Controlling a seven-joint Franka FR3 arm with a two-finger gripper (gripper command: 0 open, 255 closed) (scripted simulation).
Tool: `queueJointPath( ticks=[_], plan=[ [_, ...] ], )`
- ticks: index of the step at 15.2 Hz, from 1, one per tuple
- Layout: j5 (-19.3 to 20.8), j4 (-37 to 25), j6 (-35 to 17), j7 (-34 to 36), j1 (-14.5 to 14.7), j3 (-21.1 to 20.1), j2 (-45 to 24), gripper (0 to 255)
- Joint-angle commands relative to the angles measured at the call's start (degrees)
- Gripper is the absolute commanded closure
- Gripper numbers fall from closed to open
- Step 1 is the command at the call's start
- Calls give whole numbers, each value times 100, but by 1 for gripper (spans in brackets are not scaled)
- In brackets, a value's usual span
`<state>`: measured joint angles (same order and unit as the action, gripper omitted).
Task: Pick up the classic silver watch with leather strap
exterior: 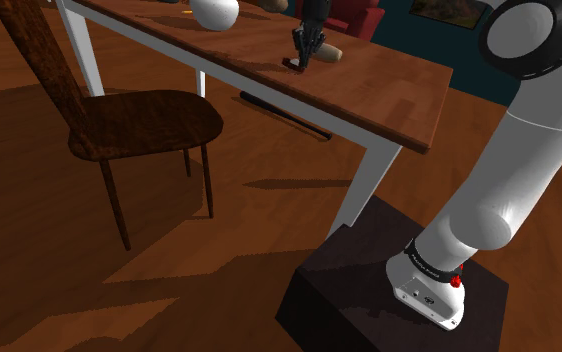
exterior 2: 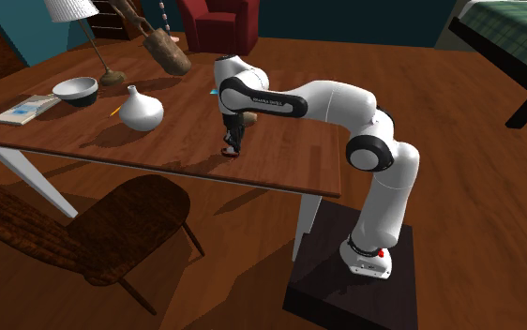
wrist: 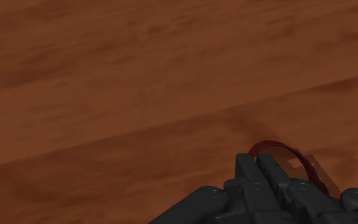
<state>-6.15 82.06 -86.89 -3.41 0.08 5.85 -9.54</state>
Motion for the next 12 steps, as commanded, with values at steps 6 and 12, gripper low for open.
queueJointPath(
  ticks=[6,12],
  plan=[
    [-15,-543,425,28,-17,5,-118,255],
    [-49,-1354,1001,63,-49,11,-354,255]
  ],
)
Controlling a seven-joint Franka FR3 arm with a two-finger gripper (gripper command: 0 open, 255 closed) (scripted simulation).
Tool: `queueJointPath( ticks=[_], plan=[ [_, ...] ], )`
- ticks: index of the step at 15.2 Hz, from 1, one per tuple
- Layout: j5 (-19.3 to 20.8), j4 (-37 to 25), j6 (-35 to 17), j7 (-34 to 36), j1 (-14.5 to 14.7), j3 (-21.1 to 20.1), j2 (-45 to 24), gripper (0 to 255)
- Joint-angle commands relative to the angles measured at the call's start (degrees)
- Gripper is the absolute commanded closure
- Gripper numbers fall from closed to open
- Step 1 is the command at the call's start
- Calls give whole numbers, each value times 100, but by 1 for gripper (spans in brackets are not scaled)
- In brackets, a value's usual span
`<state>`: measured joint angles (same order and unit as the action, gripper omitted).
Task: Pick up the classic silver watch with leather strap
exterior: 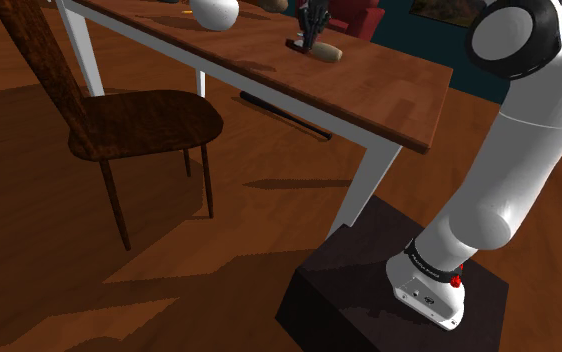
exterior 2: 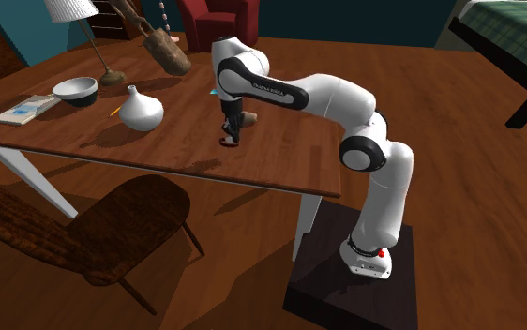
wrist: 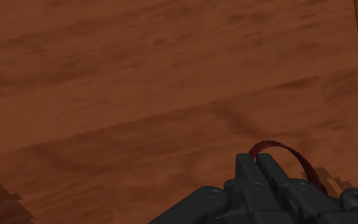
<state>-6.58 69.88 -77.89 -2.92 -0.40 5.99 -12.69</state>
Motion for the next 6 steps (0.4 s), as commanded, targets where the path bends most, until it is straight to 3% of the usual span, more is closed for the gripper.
queueJointPath(
  ticks=[1,6],
  plan=[
    [-14,-291,204,20,-8,-1,-90,255],
    [-44,-827,552,42,-35,1,-279,255]
  ],
)
